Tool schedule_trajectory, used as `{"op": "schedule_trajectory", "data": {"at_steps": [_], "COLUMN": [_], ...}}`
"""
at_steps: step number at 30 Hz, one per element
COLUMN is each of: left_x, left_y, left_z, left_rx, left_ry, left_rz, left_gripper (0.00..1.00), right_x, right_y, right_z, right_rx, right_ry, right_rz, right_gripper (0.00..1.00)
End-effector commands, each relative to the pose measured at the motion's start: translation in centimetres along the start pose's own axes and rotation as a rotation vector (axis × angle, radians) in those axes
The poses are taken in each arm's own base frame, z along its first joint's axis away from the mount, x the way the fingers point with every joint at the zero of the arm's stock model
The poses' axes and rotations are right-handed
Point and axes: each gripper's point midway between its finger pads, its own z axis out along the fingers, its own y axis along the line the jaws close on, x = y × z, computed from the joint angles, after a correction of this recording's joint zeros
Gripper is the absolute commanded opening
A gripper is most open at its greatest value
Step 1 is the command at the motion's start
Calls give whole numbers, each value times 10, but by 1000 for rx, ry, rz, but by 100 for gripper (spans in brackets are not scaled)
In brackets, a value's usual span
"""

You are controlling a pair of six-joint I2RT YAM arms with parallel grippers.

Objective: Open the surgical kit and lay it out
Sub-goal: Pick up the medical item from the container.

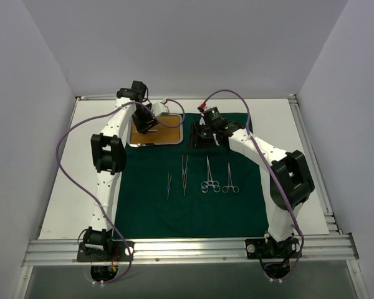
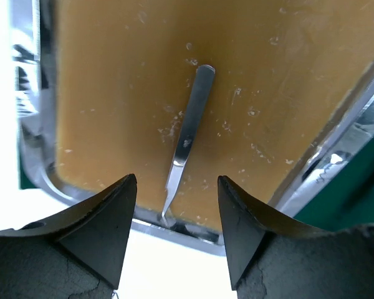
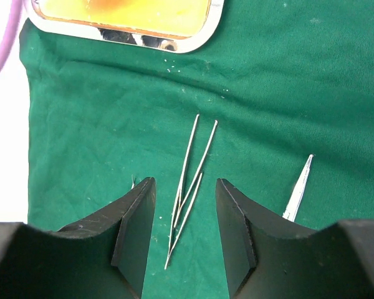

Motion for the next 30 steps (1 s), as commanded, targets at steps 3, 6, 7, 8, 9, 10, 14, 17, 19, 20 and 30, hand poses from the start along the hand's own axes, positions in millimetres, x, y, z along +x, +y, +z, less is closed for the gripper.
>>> {"op": "schedule_trajectory", "data": {"at_steps": [3,6,7,8,9,10,14,17,19,20,30], "left_x": [18,15,18,19,20,22,23,22,20,18,-1], "left_y": [8,4,2,2,3,2,-1,-2,-1,0,-18], "left_z": [7,6,10,11,13,15,15,12,8,4,-58], "left_rx": [-6,12,21,19,12,16,31,32,27,20,40], "left_ry": [39,36,46,48,55,60,62,59,54,49,21], "left_rz": [-7,6,8,10,9,8,13,19,27,33,143], "left_gripper": [63,57,53,50,46,42,26,16,13,8,2], "right_x": [-8,-7,-7,-8,-7,-7,-6,-5,-4,-4,-37], "right_y": [7,6,7,7,7,7,5,4,5,4,21], "right_z": [-4,-4,-4,-4,-4,-5,-6,-8,-9,-9,-26], "right_rx": [-24,-22,-23,-24,-25,-25,-18,-15,-15,-13,-74], "right_ry": [-11,-8,-9,-12,-10,-11,-10,-14,-15,-14,-90], "right_rz": [9,10,10,11,11,11,12,13,16,18,-112], "right_gripper": [40,40,40,40,40,40,40,40,40,40,40]}}
